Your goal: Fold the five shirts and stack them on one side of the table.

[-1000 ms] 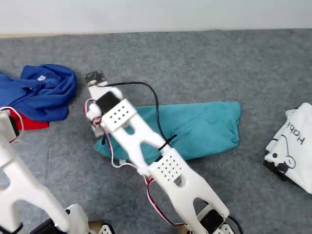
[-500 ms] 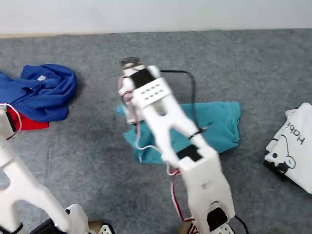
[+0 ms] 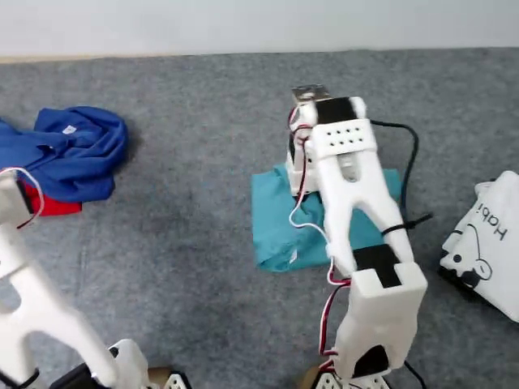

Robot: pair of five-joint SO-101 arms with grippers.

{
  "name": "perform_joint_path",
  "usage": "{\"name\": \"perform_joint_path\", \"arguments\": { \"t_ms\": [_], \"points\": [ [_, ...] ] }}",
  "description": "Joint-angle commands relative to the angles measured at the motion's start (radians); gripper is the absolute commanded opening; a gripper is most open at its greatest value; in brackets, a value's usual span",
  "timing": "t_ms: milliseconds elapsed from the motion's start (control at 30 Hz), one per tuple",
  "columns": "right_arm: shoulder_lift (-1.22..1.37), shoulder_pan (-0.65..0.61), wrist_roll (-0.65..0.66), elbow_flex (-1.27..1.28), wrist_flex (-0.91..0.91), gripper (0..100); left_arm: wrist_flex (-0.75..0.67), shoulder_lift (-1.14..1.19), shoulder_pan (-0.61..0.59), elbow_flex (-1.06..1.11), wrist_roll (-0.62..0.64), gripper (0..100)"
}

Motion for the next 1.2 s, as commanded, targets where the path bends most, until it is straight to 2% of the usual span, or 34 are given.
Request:
{"name": "perform_joint_path", "arguments": {
  "t_ms": [0, 233, 400, 667, 1000, 1067, 1167],
  "points": [
    [-0.070, 0.067, 0.051, -0.006, 0.041, 0.8, -0.023, -0.025, 0.032, -0.002, 0.011, 1],
    [-0.059, 0.166, 0.123, -0.005, 0.038, 0.8, -0.023, -0.025, 0.034, -0.002, 0.011, 1],
    [-0.059, 0.211, 0.172, 0.029, -0.027, 0.8, -0.029, -0.025, 0.034, 0.002, 0.012, 1],
    [-0.059, 0.271, 0.178, 0.074, -0.042, 0.8, -0.058, -0.032, 0.034, 0.059, 0.012, 1],
    [-0.059, 0.286, 0.219, 0.149, -0.151, 0.9, -0.057, -0.032, 0.034, 0.061, 0.012, 1],
    [-0.059, 0.288, 0.238, 0.150, -0.163, 1.7, -0.054, -0.032, 0.034, 0.061, 0.012, 1],
    [-0.059, 0.308, 0.284, 0.150, -0.168, 8.8, -0.051, -0.032, 0.034, 0.059, 0.012, 1]
  ]
}}
